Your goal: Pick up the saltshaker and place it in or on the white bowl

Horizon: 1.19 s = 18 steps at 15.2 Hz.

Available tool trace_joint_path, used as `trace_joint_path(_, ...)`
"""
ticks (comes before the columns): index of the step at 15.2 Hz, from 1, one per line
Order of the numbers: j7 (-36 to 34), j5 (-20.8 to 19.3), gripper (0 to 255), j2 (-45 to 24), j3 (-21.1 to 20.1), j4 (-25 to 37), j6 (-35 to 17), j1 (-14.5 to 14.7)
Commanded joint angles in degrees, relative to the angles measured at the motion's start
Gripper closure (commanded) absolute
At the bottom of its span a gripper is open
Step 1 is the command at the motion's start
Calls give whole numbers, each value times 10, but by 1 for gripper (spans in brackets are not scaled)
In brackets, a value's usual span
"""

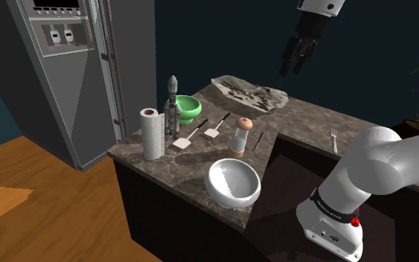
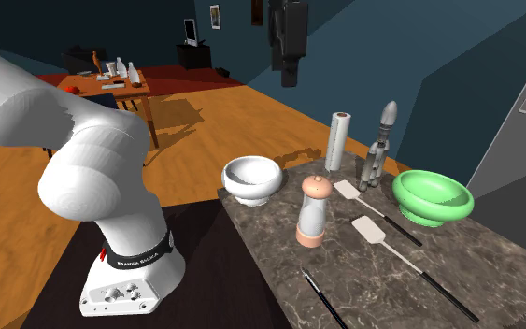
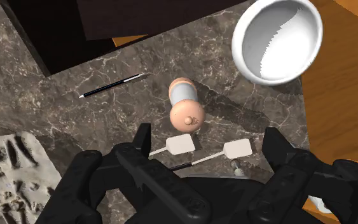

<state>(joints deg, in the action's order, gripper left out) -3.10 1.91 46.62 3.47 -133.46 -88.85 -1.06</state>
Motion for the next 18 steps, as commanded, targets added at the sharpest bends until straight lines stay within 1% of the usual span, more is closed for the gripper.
trace_joint_path(1,0,0,0,0,0,0,0,0)
trace_joint_path(5,-2,-10,0,-29,-13,-52,-82,2)
trace_joint_path(9,-7,-23,0,-73,-26,-92,-166,3)
trace_joint_path(14,-18,-42,0,-149,-41,-124,-274,1)
trace_joint_path(18,-33,-65,0,-225,-53,-134,-359,-4)
